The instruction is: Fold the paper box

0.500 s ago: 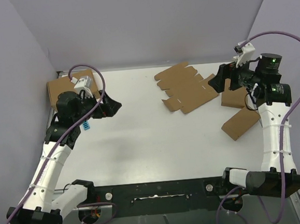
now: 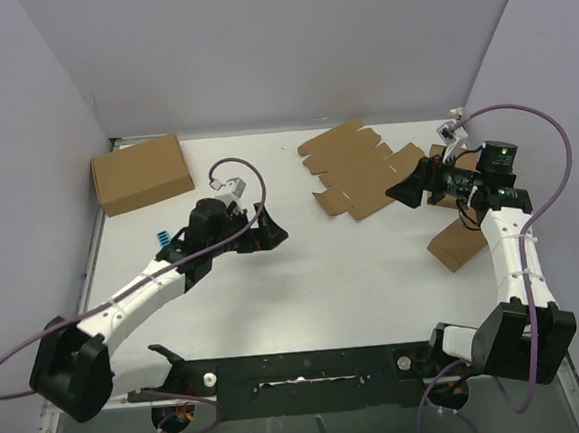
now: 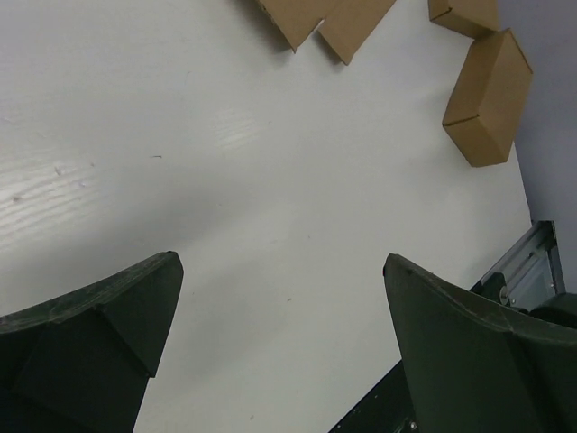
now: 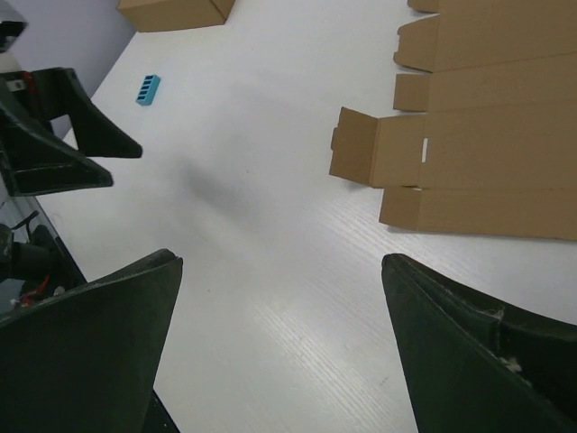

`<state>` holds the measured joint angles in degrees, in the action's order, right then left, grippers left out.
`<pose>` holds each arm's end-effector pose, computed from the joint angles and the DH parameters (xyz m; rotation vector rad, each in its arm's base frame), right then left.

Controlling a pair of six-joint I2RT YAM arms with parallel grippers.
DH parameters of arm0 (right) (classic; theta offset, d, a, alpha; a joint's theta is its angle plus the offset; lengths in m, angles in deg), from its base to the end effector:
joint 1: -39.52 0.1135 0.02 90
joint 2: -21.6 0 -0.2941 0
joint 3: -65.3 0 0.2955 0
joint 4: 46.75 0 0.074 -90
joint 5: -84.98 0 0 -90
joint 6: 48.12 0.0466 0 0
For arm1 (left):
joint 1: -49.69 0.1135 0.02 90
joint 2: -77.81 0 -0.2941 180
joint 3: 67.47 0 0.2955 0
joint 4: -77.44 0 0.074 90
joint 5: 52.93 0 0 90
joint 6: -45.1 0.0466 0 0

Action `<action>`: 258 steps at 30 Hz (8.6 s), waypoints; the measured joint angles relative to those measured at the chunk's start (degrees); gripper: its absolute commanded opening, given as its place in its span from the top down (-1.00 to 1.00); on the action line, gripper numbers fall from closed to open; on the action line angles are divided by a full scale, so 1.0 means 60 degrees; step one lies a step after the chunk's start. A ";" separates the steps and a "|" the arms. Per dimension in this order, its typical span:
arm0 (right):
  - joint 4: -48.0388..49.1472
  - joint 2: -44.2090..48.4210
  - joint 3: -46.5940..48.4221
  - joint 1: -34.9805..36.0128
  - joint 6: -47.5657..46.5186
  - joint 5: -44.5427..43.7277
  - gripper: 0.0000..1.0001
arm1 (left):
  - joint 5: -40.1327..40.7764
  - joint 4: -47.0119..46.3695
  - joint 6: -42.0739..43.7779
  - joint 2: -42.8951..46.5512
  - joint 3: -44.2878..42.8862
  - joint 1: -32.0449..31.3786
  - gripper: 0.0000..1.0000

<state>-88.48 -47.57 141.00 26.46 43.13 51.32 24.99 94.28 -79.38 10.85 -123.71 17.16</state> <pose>0.2918 -0.0279 0.3644 -0.2924 1.9900 0.9290 0.2487 -0.1702 0.2739 0.1023 2.1736 -0.9181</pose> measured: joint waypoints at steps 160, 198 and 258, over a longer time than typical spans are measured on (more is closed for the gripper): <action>0.1796 -0.1902 -0.1089 0.1308 -0.2189 0.3610 -0.92 | -0.0186 -0.0477 0.1027 -0.3122 0.0659 0.2433 0.67; 0.0397 -0.5293 -0.0379 -0.0015 -0.2623 0.2433 -1.00 | -0.3599 -0.1679 1.0692 -0.2550 -0.1366 0.1166 1.00; -0.1923 -0.4350 0.0415 0.1341 -0.4510 0.0240 1.00 | -0.4040 0.1803 0.5512 -0.2076 -0.2284 0.5377 -0.30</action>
<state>-100.02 -73.67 143.49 34.51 16.08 52.76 0.76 105.10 -46.31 -1.61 -137.42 49.42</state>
